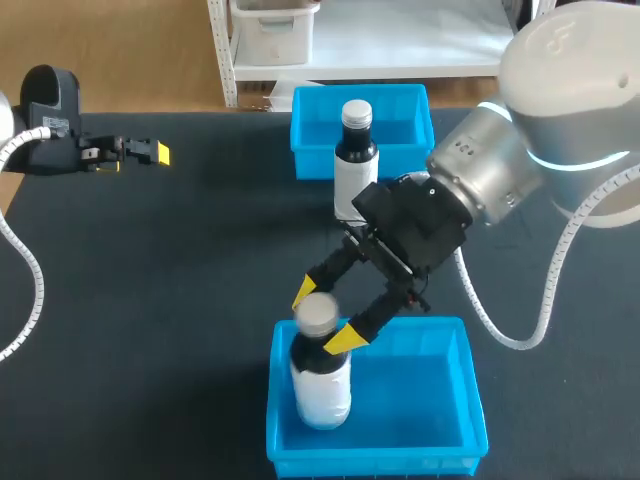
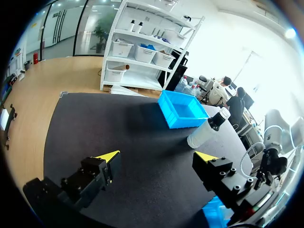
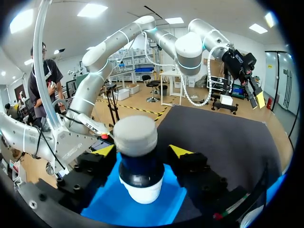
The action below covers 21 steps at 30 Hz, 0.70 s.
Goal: Pick up the bottle, and place it in the far bin if it is heavy, or in the near bin if it is light.
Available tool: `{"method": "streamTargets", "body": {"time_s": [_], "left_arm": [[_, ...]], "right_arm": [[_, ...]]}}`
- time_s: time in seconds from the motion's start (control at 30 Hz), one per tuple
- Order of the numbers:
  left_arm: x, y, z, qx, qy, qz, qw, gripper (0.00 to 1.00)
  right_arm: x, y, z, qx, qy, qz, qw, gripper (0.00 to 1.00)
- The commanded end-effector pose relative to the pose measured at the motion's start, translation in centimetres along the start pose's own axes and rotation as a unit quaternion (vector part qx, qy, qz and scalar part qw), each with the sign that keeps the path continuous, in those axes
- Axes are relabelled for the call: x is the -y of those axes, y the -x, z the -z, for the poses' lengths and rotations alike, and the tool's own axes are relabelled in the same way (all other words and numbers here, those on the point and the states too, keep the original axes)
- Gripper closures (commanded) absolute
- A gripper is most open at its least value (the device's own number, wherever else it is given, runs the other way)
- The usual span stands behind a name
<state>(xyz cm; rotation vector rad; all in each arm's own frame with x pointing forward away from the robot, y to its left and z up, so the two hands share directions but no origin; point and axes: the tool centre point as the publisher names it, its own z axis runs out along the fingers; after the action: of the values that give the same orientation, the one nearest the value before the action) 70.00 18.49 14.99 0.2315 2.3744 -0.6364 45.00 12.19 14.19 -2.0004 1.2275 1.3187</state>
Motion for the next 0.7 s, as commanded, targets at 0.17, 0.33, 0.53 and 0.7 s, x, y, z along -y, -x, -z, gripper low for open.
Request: {"method": "streamTargets", "body": {"time_s": [0.17,0.33,0.53,0.7], "left_arm": [[0.0,0.0,0.0,0.0,0.0,0.0,1.0,0.0],[0.0,0.0,0.0,0.0,0.0,0.0,1.0,0.0],[0.0,0.0,0.0,0.0,0.0,0.0,1.0,0.0],[0.0,0.0,0.0,0.0,0.0,0.0,1.0,0.0]], "right_arm": [[0.0,-1.0,1.5,-0.014,-0.004,-0.012,1.0,0.0],[0.4,-3.6,5.1,-0.035,-0.011,-0.035,0.999,0.0],[1.5,-6.6,12.0,-0.038,-0.056,-0.075,0.995,0.0],[4.2,-8.9,18.1,-0.04,-0.127,-0.112,0.985,0.0]]}}
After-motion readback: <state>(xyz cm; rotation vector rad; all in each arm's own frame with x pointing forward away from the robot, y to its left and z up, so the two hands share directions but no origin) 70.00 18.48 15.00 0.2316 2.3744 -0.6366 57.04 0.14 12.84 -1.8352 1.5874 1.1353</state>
